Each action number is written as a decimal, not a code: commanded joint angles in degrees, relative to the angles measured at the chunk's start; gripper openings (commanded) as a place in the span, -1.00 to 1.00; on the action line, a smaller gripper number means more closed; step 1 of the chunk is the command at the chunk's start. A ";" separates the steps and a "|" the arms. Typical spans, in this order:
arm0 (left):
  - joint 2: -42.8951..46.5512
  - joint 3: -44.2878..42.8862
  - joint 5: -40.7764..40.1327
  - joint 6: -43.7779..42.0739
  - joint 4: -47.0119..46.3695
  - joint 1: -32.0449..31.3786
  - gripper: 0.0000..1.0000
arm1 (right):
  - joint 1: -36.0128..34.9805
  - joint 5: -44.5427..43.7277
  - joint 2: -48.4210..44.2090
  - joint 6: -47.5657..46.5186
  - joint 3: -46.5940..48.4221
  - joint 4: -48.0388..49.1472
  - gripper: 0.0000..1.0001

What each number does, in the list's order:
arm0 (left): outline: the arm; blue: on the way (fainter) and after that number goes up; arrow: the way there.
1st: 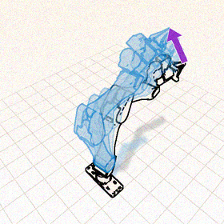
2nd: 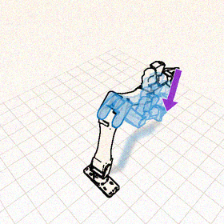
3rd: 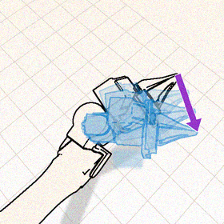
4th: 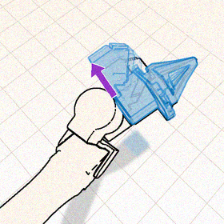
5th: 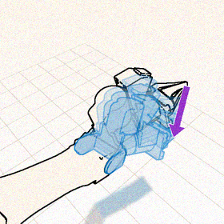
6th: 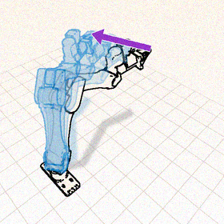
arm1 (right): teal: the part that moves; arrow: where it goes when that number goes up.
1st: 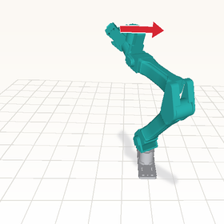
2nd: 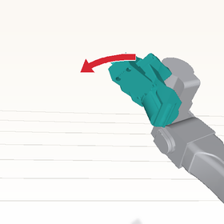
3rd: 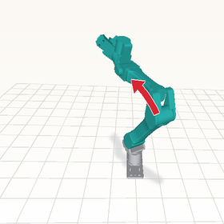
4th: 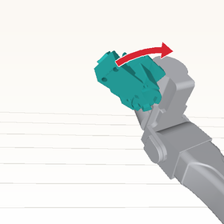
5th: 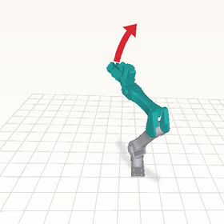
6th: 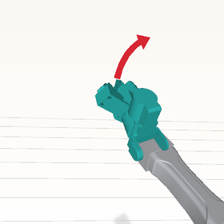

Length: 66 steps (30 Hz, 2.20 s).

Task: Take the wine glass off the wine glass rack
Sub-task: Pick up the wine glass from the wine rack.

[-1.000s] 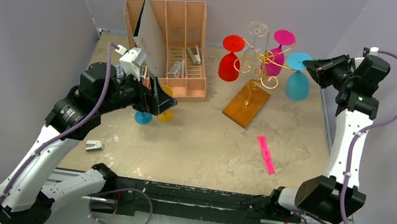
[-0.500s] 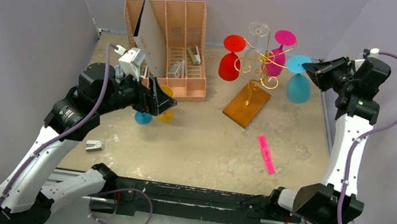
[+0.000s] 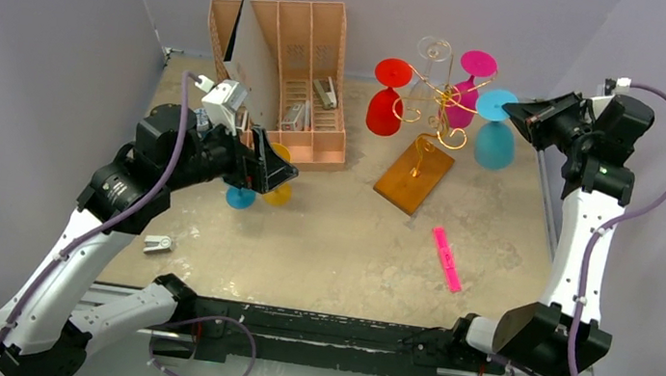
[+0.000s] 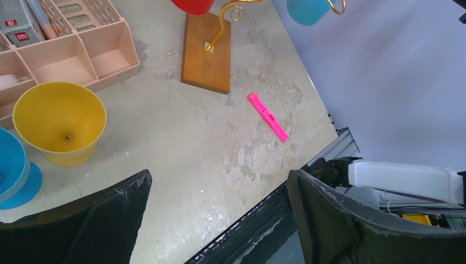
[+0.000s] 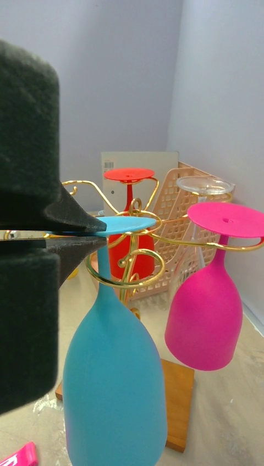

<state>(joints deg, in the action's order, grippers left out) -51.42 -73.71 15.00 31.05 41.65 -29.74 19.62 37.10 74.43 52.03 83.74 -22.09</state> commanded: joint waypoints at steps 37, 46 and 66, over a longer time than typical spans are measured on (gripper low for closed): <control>-4.48 -9.61 0.48 -2.36 6.64 0.21 0.82 | -0.10 -3.36 4.59 15.88 -2.21 18.95 -1.00; -3.31 -8.70 0.04 -1.01 6.53 0.21 0.82 | -0.06 -7.09 5.18 15.86 -3.18 17.97 -1.00; -3.30 -6.18 2.14 -2.24 5.12 0.28 0.85 | -0.06 -13.84 7.32 8.16 5.98 5.42 -1.00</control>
<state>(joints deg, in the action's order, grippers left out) -55.05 -80.44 15.90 29.39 48.82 -29.69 19.31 26.28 82.76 63.07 86.80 -14.76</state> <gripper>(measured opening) 0.920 0.011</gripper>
